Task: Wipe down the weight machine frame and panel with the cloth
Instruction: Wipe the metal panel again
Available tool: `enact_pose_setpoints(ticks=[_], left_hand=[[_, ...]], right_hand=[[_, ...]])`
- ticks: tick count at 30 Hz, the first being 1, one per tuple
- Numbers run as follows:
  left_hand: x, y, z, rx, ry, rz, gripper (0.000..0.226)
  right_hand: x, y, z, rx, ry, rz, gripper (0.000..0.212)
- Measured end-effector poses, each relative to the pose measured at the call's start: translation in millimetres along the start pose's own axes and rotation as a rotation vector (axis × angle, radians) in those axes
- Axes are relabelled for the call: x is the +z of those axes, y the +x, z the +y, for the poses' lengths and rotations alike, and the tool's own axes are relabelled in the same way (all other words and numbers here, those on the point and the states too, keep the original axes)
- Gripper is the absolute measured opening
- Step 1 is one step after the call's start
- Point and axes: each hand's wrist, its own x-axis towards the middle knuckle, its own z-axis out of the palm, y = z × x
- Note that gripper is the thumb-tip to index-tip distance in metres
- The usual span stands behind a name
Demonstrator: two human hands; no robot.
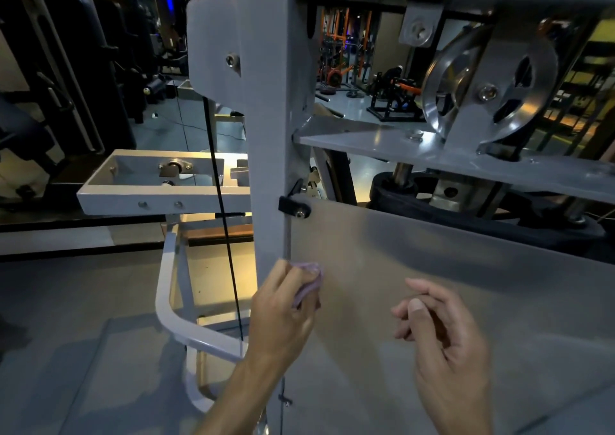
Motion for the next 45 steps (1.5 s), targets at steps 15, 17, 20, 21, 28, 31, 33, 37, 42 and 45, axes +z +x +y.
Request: enact_pose_setpoints(ticks=[15,17,20,21,28,31,33,37,42,45], left_hand=[[18,-49,-26,-0.144,-0.005,-0.185,0.036],[10,-16,-1,-0.036,0.002,-0.06,0.028],[3,35,42,0.137,-0.041,0.131,0.014],[7,41,47,0.164,-0.047,0.161,0.011],[48,-46,10,0.098,-0.004,-0.198,0.015],[33,-2,34,0.129,-0.035,-0.034,0.024],[20,33,54,0.207,-0.055,0.101,0.023],[33,26,54,0.251,-0.075,0.102,0.011],[74,-78,8,0.091,-0.039,-0.371,0.015],[72,-56,25,0.109,-0.051,-0.314,0.006]], right_hand=[[2,-15,12,0.082,-0.062,-0.024,0.035],[-1,-13,13,0.104,-0.064,0.004,0.031],[-3,-13,9,0.113,-0.07,0.018,0.027],[-4,-12,8,0.113,-0.067,0.025,0.026],[-19,-18,18,0.159,-0.106,0.081,0.023],[-27,-21,22,0.176,-0.118,0.096,0.026],[-30,-20,20,0.174,-0.12,0.089,0.027],[-33,-16,18,0.165,-0.116,0.085,0.023],[-45,-28,26,0.234,-0.152,0.073,0.022],[-57,-34,30,0.244,-0.191,0.099,0.025]])
